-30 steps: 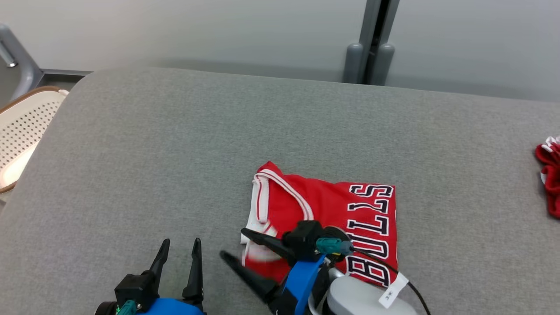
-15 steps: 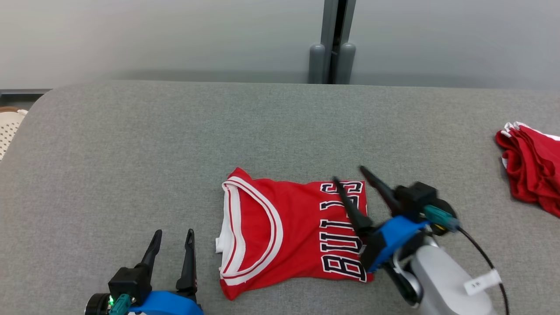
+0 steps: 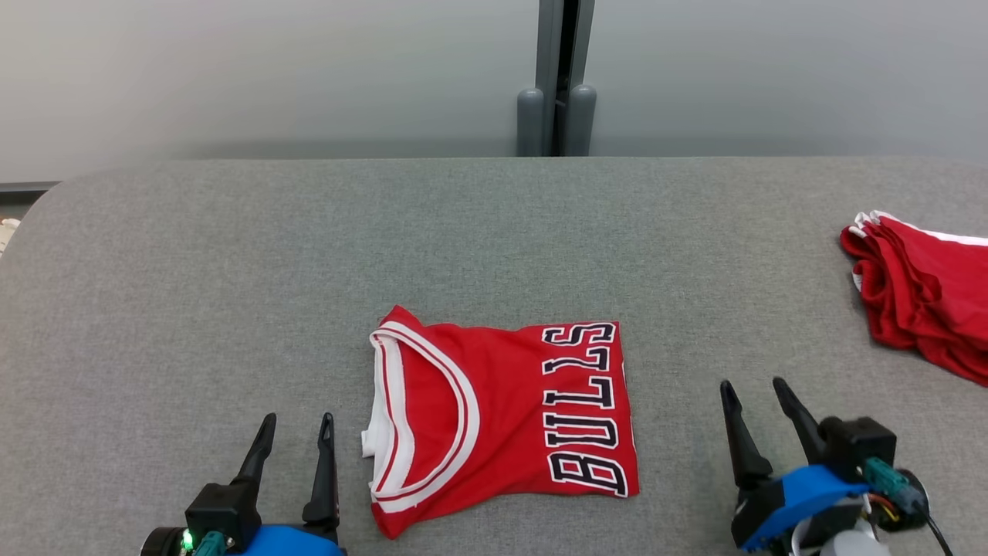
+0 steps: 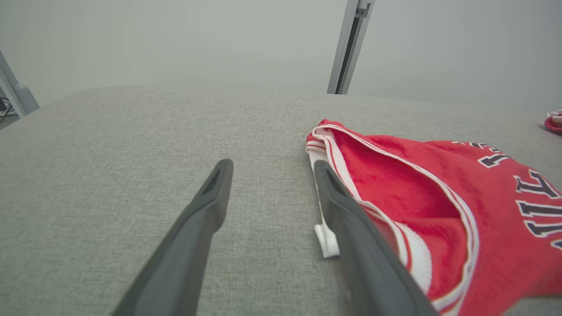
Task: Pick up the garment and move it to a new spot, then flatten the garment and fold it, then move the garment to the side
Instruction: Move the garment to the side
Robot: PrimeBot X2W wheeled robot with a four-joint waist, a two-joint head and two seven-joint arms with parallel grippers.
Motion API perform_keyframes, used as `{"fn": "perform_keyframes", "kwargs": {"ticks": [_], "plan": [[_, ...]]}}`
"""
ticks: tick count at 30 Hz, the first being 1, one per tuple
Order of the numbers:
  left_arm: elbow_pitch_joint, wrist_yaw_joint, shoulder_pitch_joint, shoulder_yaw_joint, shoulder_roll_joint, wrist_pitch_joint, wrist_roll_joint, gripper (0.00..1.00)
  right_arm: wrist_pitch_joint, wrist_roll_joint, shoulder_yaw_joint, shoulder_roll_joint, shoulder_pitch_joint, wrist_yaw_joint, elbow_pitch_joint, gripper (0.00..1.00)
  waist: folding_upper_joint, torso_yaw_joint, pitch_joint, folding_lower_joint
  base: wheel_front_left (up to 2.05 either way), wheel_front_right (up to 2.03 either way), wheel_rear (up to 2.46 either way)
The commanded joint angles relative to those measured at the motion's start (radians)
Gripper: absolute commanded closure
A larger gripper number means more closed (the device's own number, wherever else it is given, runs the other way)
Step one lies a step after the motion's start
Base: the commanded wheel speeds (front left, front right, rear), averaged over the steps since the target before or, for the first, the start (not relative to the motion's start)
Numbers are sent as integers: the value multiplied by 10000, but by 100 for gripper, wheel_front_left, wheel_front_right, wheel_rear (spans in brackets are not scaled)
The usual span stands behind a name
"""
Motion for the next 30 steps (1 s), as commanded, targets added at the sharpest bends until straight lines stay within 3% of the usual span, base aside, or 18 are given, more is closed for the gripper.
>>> {"fn": "perform_keyframes", "kwargs": {"ticks": [1,9,14,21,27,28,29,30], "plan": [[-141,79,170,20,1,1,96,0,-41,176,-112,16,389,1,-62,0,-1,-46,-56,0,0,0,0],[-156,133,366,-133,1,1,144,0,-41,418,-19,17,531,1,10,0,-1,-86,-99,0,0,0,0],[-120,88,157,-260,1,1,159,0,-41,789,896,21,-65,1,124,0,-1,72,13,0,0,0,0],[47,-11,-70,-660,1,1,-8,0,-36,1502,2594,-6,-1164,1,1550,0,-1,632,197,0,0,0,0],[92,-39,-24,-737,1,1,-22,0,328,983,2559,-1,-1881,-1,3827,0,-1,1068,290,0,0,0,0],[98,-46,5,-715,-1,1,-14,0,362,1088,2665,-1,-1872,-1,4043,13,-1,1101,300,0,0,0,0],[110,-54,28,-683,-1,1,-2,0,353,1144,2809,0,-1887,1,4227,61,-1,1120,312,0,0,0,0],[120,-61,41,-652,-1,1,15,0,339,1222,2955,11,-1907,2,4362,100,-1,1119,316,0,0,0,0]]}}
